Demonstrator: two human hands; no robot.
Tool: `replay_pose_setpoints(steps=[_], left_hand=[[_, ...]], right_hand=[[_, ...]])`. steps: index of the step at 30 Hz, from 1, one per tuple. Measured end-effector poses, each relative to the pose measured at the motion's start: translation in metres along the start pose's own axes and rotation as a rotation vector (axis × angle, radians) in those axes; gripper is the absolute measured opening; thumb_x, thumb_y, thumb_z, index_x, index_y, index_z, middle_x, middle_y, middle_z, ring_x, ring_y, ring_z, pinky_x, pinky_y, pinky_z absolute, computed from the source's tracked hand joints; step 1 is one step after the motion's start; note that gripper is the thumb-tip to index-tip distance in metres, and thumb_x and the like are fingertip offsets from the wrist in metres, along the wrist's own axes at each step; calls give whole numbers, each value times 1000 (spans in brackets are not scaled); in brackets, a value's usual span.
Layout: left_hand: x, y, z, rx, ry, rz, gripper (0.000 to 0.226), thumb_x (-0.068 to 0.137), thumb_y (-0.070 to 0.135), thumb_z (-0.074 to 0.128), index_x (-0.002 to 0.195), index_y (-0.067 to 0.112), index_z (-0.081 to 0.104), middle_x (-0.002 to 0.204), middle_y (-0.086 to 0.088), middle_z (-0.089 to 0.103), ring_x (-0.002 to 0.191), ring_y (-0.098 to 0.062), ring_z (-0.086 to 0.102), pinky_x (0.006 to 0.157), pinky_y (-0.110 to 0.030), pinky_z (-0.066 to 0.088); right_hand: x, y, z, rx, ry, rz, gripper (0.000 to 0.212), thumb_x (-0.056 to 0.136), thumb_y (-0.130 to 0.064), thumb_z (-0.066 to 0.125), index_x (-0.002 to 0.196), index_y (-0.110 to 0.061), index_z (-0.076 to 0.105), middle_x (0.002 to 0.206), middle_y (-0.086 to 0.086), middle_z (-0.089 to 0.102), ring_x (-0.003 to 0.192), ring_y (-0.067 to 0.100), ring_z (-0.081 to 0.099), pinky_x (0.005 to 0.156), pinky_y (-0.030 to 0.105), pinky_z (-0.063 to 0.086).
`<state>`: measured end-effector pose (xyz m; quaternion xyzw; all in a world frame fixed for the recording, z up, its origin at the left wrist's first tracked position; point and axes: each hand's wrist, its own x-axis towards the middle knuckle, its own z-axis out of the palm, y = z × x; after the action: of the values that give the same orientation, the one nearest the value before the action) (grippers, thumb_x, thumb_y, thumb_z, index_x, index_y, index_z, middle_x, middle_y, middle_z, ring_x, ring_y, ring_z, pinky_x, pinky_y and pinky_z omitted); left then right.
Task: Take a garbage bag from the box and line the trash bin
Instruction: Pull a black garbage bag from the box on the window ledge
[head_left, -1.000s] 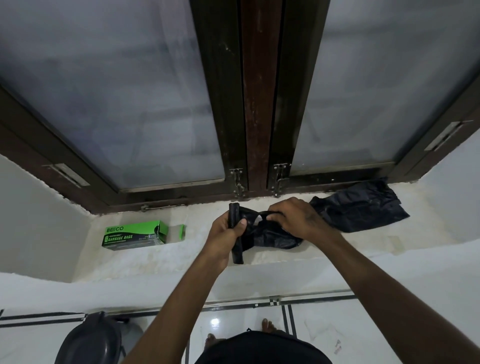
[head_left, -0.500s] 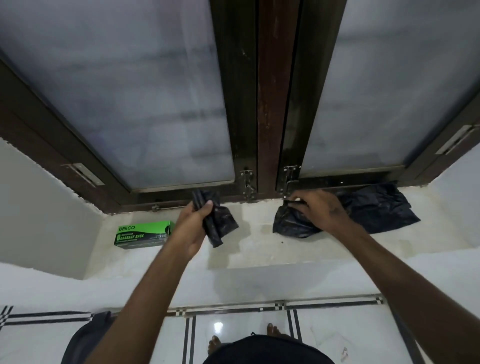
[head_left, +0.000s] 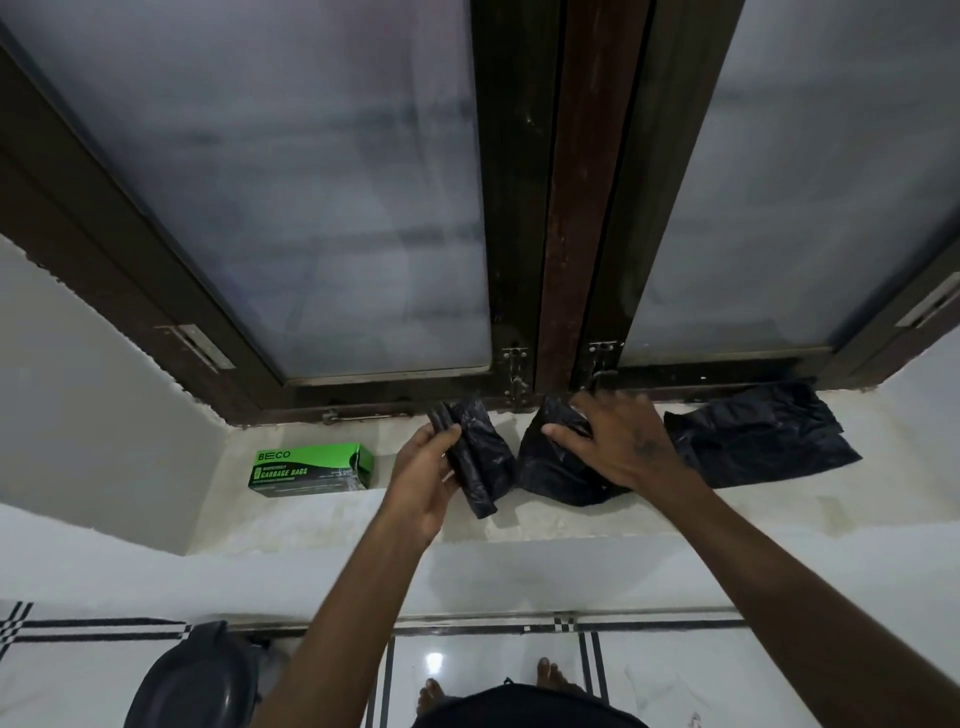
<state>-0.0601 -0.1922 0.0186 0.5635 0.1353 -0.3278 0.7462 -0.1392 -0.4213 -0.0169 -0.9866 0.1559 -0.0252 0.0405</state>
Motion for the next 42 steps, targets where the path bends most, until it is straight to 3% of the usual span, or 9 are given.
replay_pose_setpoints(steps=[4, 11, 17, 22, 28, 32, 35, 39, 42], left_hand=[[-3, 5, -17, 57, 24, 95, 13, 94, 8, 61, 94, 19, 66, 97, 0, 72, 98, -15, 64, 94, -28, 48], [-8, 22, -48, 126, 27, 201, 24, 91, -3, 61, 105, 16, 62, 101, -7, 69, 80, -13, 70, 75, -33, 61], [-14, 33, -67, 149, 33, 209, 22, 93, -3, 58, 106, 14, 60, 96, -11, 68, 69, -15, 71, 66, -31, 61], [-18, 39, -81, 199, 22, 190, 16, 93, 0, 62, 103, 12, 60, 95, -11, 68, 68, -16, 71, 63, -29, 60], [-18, 47, -111, 379, -8, 295, 5, 89, 6, 69, 90, 10, 67, 96, -12, 73, 88, -26, 73, 74, -34, 61], [-6, 48, -146, 691, 131, 594, 6, 83, 13, 77, 87, 16, 74, 95, 3, 75, 95, -17, 69, 88, -35, 57], [9, 52, -170, 1195, 216, 786, 39, 74, 27, 84, 110, 23, 70, 119, 5, 68, 115, -18, 59, 100, -37, 49], [27, 48, -183, 1700, 190, 662, 71, 75, 32, 81, 140, 24, 53, 146, -2, 52, 143, -31, 37, 117, -58, 23], [30, 45, -181, 1644, 185, 682, 62, 69, 29, 84, 127, 26, 62, 126, 1, 66, 121, -27, 57, 103, -52, 42]], right_hand=[[1, -15, -6, 104, 16, 32, 63, 93, -70, 39, 131, -22, 52, 121, 7, 58, 109, 28, 58, 85, 38, 51], [5, -40, -8, 557, -37, 19, 47, 94, -17, 67, 138, -17, 51, 118, 1, 54, 109, 21, 60, 84, 17, 45], [-20, -85, -11, 1087, -40, 240, 57, 88, -37, 73, 140, -24, 53, 126, -5, 59, 106, 0, 59, 76, 5, 48], [-22, -121, -6, 1634, -312, 211, 70, 78, -24, 81, 141, -25, 52, 130, -3, 63, 113, 15, 67, 95, 39, 56], [-14, -134, -4, 1558, -77, 148, 16, 85, 7, 71, 100, -1, 72, 96, 3, 75, 85, 23, 71, 78, 32, 61], [-12, -124, 1, 1491, -22, 181, 17, 85, 10, 70, 92, -4, 75, 91, 1, 76, 84, 18, 73, 77, 27, 60], [-12, -123, 8, 1406, -24, 209, 18, 83, 8, 73, 90, -9, 76, 90, 0, 77, 81, 16, 73, 75, 22, 59], [-3, -147, 24, 1314, -16, 209, 15, 82, 8, 74, 90, -5, 76, 100, 9, 71, 76, 6, 70, 68, 17, 56], [6, -173, 37, 1349, -69, 223, 15, 82, 6, 75, 91, -6, 75, 99, 13, 67, 76, 12, 71, 68, 24, 60]])
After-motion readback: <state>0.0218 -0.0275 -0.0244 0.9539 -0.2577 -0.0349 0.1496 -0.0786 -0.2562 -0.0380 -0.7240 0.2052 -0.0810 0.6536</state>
